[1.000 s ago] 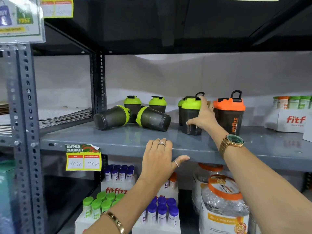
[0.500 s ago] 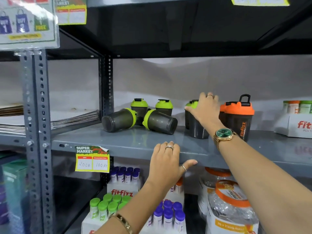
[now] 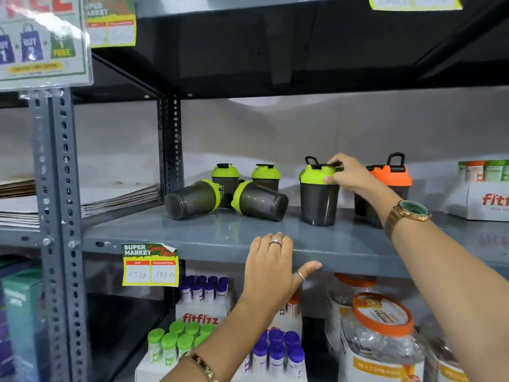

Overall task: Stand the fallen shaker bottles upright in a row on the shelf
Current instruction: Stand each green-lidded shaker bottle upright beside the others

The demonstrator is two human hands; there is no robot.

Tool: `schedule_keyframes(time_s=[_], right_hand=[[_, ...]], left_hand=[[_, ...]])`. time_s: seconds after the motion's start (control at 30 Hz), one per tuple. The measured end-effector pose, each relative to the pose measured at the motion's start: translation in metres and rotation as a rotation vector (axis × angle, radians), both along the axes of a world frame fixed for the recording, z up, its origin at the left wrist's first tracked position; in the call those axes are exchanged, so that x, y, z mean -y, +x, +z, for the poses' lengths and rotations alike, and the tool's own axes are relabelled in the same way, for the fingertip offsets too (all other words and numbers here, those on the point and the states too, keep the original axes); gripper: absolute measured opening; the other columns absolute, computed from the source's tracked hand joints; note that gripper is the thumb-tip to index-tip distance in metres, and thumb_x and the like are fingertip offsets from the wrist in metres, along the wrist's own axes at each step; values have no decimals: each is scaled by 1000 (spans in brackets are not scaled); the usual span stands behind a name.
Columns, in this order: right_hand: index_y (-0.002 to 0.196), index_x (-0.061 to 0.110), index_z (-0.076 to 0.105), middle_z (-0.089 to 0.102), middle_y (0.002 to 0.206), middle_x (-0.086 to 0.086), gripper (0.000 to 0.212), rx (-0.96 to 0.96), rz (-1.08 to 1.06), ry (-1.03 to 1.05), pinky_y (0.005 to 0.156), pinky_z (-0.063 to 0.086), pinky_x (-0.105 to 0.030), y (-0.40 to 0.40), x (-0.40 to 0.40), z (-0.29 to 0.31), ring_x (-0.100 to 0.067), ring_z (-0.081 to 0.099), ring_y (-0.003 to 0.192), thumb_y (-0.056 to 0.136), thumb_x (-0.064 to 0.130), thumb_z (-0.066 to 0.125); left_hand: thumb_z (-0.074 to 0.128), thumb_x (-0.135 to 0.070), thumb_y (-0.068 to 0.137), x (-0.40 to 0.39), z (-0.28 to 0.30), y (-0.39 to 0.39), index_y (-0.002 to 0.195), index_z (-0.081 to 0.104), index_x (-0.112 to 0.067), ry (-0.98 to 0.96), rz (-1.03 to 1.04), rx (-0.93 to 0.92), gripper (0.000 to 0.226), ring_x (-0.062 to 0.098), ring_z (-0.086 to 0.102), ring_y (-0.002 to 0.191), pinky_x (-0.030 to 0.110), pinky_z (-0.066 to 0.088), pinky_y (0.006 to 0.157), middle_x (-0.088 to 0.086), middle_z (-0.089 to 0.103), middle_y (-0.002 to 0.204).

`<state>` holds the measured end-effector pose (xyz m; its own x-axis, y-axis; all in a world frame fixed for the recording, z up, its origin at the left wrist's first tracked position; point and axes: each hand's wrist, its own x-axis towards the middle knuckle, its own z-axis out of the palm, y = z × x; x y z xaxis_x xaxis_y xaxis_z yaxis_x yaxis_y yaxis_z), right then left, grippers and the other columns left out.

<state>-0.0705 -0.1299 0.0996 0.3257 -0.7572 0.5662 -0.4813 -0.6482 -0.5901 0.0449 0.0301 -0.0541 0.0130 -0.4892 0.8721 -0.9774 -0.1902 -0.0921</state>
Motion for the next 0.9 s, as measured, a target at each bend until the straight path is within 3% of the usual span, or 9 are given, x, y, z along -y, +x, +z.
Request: schedule_keyframes(time_s=[0.1, 0.17, 0.2, 0.27, 0.3, 0.37, 0.53, 0.67, 0.9], right_hand=[[121, -5, 54, 54, 132, -23, 45, 38, 89, 96, 73, 38, -22, -6, 4, 4, -34, 51, 122, 80, -20, 50], [126, -4, 50, 51, 137, -22, 48, 95, 113, 122, 64, 40, -19, -6, 3, 4, -33, 48, 126, 82, -19, 42], [129, -1, 49, 50, 139, -20, 49, 153, 104, 120, 66, 42, -20, -5, 3, 4, -30, 50, 123, 82, -13, 43], [130, 6, 49, 52, 137, -18, 51, 213, -43, -34, 86, 45, -31, 0, -2, 3, -29, 50, 121, 80, 8, 50], [130, 7, 50, 53, 134, -19, 50, 174, -145, -150, 96, 41, -35, 5, -6, 3, -32, 48, 123, 81, 17, 52], [127, 3, 50, 51, 131, -21, 50, 30, -310, -334, 100, 38, -41, 16, -19, 3, -37, 44, 124, 86, 33, 54], [128, 4, 51, 51, 133, -16, 74, -384, -497, -411, 97, 39, -40, 40, -28, 2, -32, 39, 125, 82, 62, 52], [126, 5, 52, 57, 127, -14, 67, -440, -481, -412, 94, 42, -35, 40, -25, 4, -29, 40, 124, 83, 57, 56], [125, 12, 57, 57, 131, -14, 43, -452, -248, -202, 94, 43, -32, 15, -20, 21, -32, 50, 123, 84, 24, 61]], left_hand=[[16, -66, 91, 1, -1, 0, 84, 68, -6, -8, -6, 0, 80, 26, 65, 79, 33, 42, 75, 9, 70, 87], [15, -67, 91, 0, 0, 0, 84, 68, -6, 3, 4, -1, 81, 26, 65, 79, 34, 44, 75, 9, 70, 87], [14, -66, 91, 0, 0, 0, 84, 68, -7, 9, 10, -1, 81, 26, 65, 79, 34, 45, 74, 8, 70, 86], [13, -66, 91, 0, 0, 0, 83, 67, -6, 11, 14, -1, 81, 26, 64, 77, 33, 44, 74, 8, 69, 84], [13, -66, 91, 0, 0, -1, 83, 67, -6, 7, 16, 0, 81, 26, 64, 76, 34, 44, 74, 8, 69, 84], [13, -66, 91, 1, 0, -1, 82, 67, -7, -7, 15, 1, 81, 26, 64, 76, 34, 46, 72, 8, 69, 84], [13, -66, 91, 1, 0, 0, 82, 67, -7, -1, 17, 4, 80, 26, 64, 75, 33, 47, 72, 8, 69, 83], [14, -65, 92, 3, -1, 1, 82, 67, -4, -6, 26, 22, 81, 29, 64, 75, 34, 38, 75, 11, 69, 82], [11, -66, 92, 1, 1, 0, 83, 68, -5, 11, 11, -8, 83, 27, 65, 75, 32, 51, 72, 9, 70, 82]])
